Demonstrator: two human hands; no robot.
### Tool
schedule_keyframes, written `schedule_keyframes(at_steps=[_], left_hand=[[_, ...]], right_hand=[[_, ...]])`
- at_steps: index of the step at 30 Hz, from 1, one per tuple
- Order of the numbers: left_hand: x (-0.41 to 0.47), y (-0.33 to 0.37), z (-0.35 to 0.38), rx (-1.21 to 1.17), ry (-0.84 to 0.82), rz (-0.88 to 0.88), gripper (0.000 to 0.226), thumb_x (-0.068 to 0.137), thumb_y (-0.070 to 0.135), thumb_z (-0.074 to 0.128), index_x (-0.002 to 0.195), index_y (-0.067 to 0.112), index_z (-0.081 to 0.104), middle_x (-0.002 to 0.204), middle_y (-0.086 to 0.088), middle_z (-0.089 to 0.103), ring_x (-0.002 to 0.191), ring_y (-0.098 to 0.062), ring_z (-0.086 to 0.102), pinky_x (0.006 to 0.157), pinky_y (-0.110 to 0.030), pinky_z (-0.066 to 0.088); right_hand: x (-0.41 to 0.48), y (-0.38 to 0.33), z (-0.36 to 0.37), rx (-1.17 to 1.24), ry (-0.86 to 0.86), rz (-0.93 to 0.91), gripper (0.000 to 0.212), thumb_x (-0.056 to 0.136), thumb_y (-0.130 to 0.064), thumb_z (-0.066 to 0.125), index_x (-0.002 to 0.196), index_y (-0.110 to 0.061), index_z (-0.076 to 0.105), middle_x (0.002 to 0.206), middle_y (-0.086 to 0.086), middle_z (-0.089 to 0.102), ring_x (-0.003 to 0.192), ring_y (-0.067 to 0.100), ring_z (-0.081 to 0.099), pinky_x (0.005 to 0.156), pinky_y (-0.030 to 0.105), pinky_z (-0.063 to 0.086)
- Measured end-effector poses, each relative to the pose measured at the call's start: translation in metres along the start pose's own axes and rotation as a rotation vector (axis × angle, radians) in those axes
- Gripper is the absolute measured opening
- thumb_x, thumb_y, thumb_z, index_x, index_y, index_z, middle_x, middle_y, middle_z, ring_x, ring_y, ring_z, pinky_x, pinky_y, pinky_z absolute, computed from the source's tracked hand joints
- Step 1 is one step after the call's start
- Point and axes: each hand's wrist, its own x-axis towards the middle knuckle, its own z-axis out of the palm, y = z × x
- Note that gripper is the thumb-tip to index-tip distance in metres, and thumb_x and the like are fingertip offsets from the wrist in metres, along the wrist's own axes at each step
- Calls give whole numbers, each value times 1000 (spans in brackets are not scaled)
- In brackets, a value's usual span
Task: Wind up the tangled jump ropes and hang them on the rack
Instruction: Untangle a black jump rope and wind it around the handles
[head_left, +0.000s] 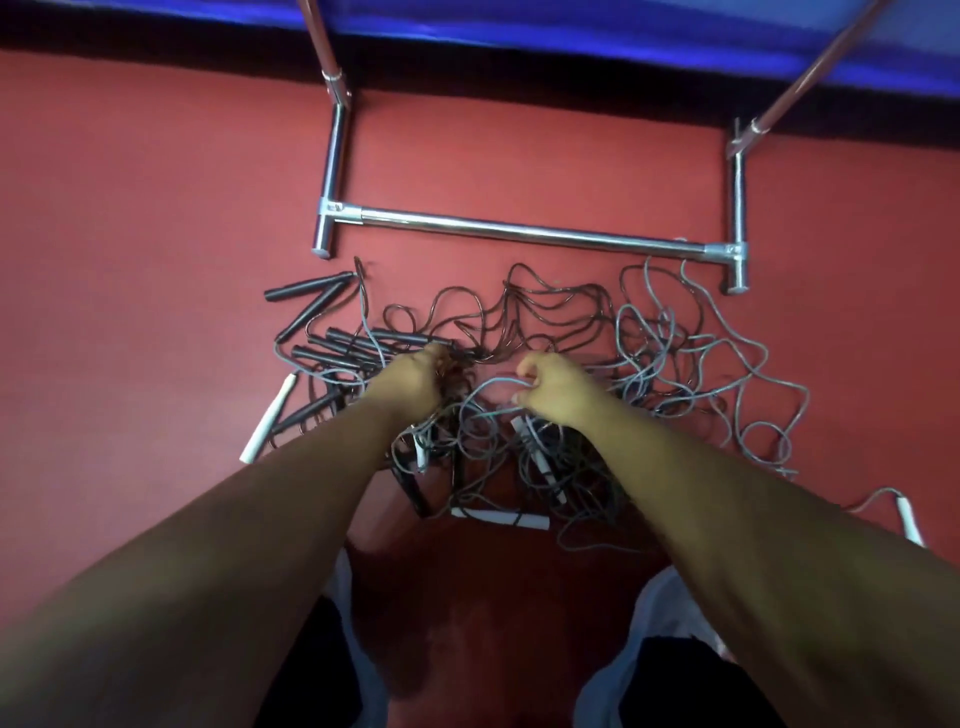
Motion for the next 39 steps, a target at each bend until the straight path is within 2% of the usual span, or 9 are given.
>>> schedule_keyframes(at_steps=[7,11,16,19,22,29,31,35,39], left_hand=[[-60,47,-74,51,105,118,59,98,10,52,146,5,17,109,-26,62,94,-39,61,82,-45,49],[-103,79,-125,-24,57,255,9,101,13,52,104,14,44,107,-19,69,93,-37,68,82,-50,55],[-173,137,-186,-223,-20,542,20,100,1,53,86,15,53,94,-23,73,71,-28,69,70,-30,51],[-213,155,-212,-202,52,649,17,98,5,59,87,17,62,85,-16,74,60,-13,63,60,-19,47],[-234,154,-219,-237,161,663,13,96,11,64,86,18,63,68,-1,69,56,-11,58,58,-21,46],[-226,94,-191,-26,215,428,17,99,19,59,83,18,64,80,4,74,63,0,60,71,-28,47],[-232,90,-195,-139,237,434,17,100,18,59,83,20,61,81,1,76,60,2,60,73,-32,45],[-256,110,-216,-436,406,563,13,99,16,62,91,16,51,69,-6,72,69,-30,69,75,-50,54],[-284,137,-228,-455,475,680,17,98,17,62,88,5,57,58,-2,64,57,-19,63,70,-32,52]], right_hand=[[-62,-42,-61,-52,60,-21,26,85,-15,75,104,1,68,105,20,71,88,26,63,83,37,52],[-102,-64,-94,4,153,-77,49,80,-29,81,120,-10,61,111,0,62,99,19,57,87,30,46],[-166,-109,-135,197,308,-403,55,84,-24,78,135,-23,59,125,0,61,111,14,55,97,26,41],[-213,-128,-155,240,277,-484,16,92,-23,69,102,-11,75,92,12,70,84,18,57,76,32,40],[-261,-140,-176,402,280,-587,12,94,-10,64,91,-1,71,60,11,65,65,20,60,70,31,47],[-345,-168,-234,764,689,-709,16,95,-7,60,83,-10,71,48,-2,50,48,12,49,64,29,47],[-355,-159,-242,615,771,-670,17,94,-9,61,81,-11,71,47,-4,54,49,12,50,60,27,46],[-345,-126,-233,258,706,-442,16,89,-15,68,74,-13,71,56,0,68,59,21,56,66,46,54],[-339,-122,-216,22,589,-311,36,81,4,64,110,-19,69,97,4,75,79,12,65,76,28,52]])
